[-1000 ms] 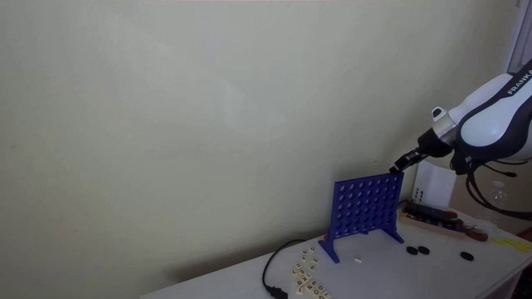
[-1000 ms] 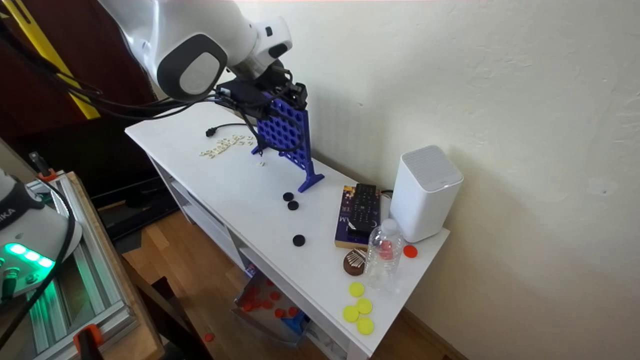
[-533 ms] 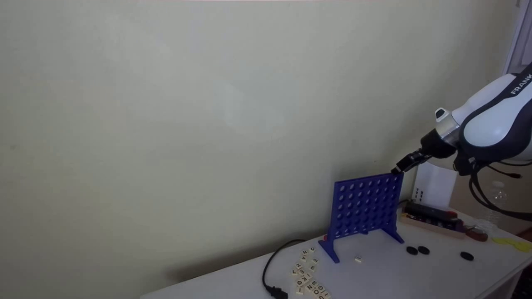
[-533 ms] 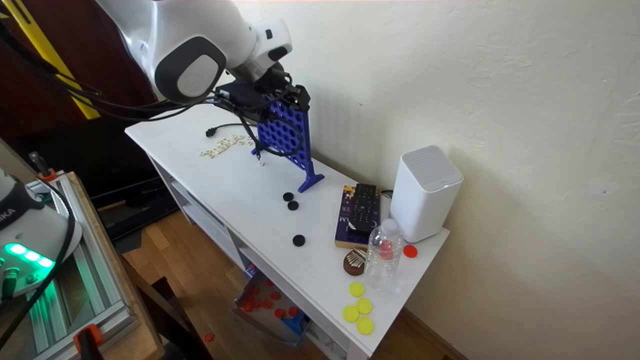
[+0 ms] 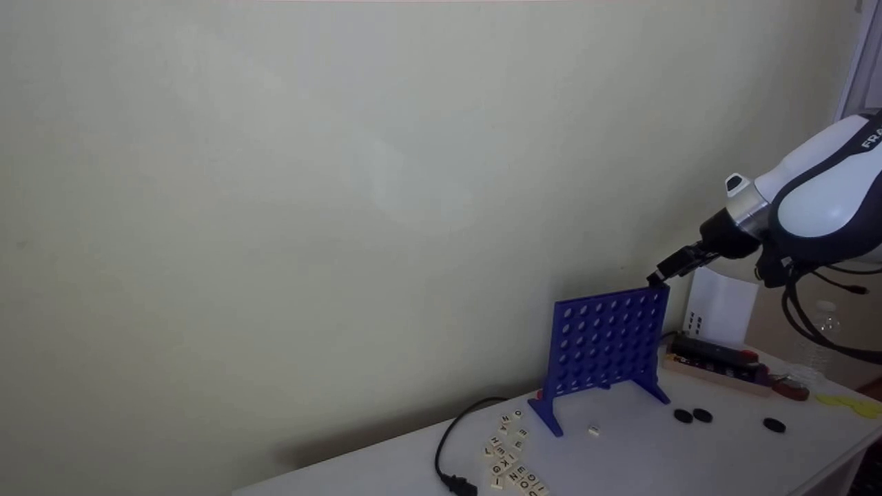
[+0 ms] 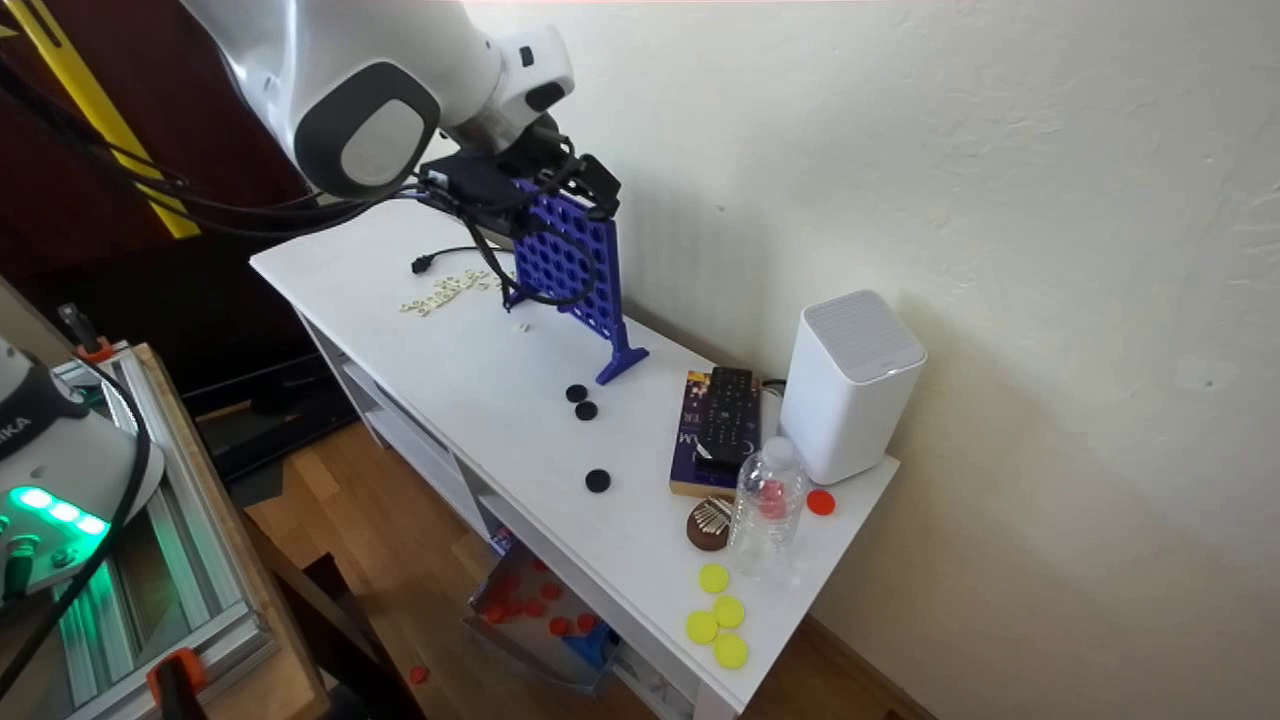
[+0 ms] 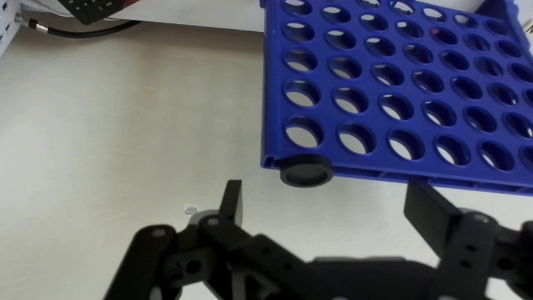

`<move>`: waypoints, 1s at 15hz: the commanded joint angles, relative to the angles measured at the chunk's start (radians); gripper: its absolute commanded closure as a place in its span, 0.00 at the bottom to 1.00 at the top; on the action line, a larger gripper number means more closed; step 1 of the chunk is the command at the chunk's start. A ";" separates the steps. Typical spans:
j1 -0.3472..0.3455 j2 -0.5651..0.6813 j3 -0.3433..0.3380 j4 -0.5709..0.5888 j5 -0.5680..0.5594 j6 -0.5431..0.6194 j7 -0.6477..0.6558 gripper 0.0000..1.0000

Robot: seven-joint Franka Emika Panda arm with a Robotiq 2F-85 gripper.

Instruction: Put one black chip on top of the blue gameboard.

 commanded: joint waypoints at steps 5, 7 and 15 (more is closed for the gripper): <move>-0.383 -0.115 0.338 -0.112 -0.051 -0.146 0.120 0.00; -0.485 -0.122 0.426 -0.133 -0.031 -0.168 0.136 0.00; -0.922 -0.055 0.771 -0.149 -0.133 -0.214 0.198 0.00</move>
